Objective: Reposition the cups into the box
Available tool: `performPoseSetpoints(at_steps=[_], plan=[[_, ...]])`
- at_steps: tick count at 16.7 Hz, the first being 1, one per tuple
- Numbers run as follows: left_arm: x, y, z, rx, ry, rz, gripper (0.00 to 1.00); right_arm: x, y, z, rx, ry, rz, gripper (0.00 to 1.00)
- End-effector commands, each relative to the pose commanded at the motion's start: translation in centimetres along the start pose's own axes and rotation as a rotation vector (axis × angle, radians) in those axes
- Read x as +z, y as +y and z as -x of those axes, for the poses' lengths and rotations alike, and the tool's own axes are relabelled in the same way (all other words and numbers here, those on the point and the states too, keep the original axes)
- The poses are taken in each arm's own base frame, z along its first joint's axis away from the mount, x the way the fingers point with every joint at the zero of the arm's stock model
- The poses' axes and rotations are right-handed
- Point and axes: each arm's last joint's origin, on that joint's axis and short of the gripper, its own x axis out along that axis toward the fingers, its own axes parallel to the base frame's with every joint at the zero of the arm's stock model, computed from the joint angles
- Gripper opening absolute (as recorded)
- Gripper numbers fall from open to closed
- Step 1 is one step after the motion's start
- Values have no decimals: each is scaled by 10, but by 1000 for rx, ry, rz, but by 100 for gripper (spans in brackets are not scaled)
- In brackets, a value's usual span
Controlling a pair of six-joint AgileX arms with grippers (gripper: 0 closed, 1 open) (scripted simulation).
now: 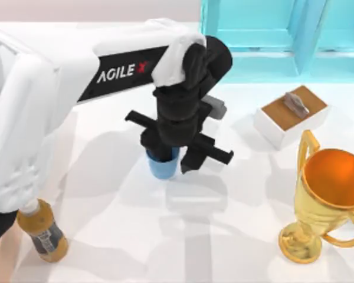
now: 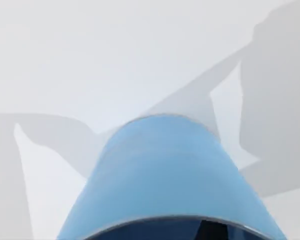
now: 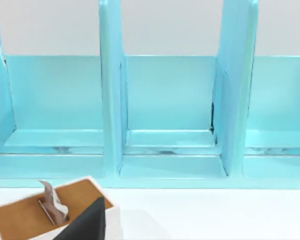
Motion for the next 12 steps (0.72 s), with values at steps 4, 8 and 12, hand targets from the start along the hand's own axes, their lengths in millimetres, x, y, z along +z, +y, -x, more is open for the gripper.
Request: performPoseSetpoints(at_steps=[4, 8, 12], plan=[[0, 0, 0, 0, 0, 0, 0, 0, 0, 0, 0, 0, 0, 100], [0, 0, 0, 0, 0, 0, 0, 0, 0, 0, 0, 0, 0, 100], [0, 1, 2, 0, 0, -1, 0, 0, 0, 0, 0, 0, 0, 100]])
